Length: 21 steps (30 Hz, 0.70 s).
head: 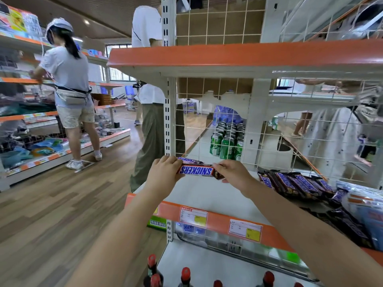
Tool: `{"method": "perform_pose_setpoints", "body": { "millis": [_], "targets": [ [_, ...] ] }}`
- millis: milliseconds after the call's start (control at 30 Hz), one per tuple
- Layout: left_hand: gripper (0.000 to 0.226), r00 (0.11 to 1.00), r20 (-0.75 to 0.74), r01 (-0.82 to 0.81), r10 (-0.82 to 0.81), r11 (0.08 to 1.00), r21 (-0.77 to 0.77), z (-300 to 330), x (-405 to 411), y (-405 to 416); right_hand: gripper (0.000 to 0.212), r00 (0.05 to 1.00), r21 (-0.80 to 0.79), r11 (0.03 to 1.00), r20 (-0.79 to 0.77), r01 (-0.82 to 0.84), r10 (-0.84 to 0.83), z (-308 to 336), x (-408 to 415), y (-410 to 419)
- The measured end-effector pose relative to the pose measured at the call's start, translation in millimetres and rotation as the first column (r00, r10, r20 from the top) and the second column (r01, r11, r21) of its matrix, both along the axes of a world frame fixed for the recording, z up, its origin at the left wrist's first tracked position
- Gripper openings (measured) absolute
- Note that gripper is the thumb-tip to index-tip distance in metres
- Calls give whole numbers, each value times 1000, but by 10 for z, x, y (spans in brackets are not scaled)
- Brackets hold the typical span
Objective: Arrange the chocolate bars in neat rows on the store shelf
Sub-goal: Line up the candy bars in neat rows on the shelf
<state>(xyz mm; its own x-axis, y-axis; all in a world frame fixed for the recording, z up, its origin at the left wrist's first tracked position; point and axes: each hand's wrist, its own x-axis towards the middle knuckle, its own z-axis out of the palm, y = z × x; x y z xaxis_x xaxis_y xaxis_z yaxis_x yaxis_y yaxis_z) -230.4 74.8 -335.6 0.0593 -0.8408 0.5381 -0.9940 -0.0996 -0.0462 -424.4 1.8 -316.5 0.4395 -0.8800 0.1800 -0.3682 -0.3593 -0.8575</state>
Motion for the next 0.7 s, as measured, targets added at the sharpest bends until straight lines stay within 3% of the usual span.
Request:
{"method": "perform_pose_setpoints", "body": {
  "millis": [67,133,233,300,400,700],
  "targets": [
    [50,995,-102,3,-4,1000,-1,5,-30,8,29,1000,-10,1000,21,22,-22,-16,-1,-4],
    [59,931,-365,2,-22,999,-54,8,-53,13,28,996,-24,998,67,62,-60,-20,-14,-5],
    [64,640,-767,-18,-47,997,-76,-5,-12,-25,25,986,-45,992,129,116,-110,-15,-53,-40],
    [63,438,-899,1,-2,1000,-2,0,23,-44,26,979,-33,991,165,126,-119,1,-73,-60],
    [47,265,-963,91,45,993,71,16,2,-52,29,969,-3,991,210,134,-130,-4,-78,-95],
    [26,6,-1000,127,-4,992,-3,-37,-53,-203,27,978,53,996,192,71,-80,-146,33,-181]
  ]
}}
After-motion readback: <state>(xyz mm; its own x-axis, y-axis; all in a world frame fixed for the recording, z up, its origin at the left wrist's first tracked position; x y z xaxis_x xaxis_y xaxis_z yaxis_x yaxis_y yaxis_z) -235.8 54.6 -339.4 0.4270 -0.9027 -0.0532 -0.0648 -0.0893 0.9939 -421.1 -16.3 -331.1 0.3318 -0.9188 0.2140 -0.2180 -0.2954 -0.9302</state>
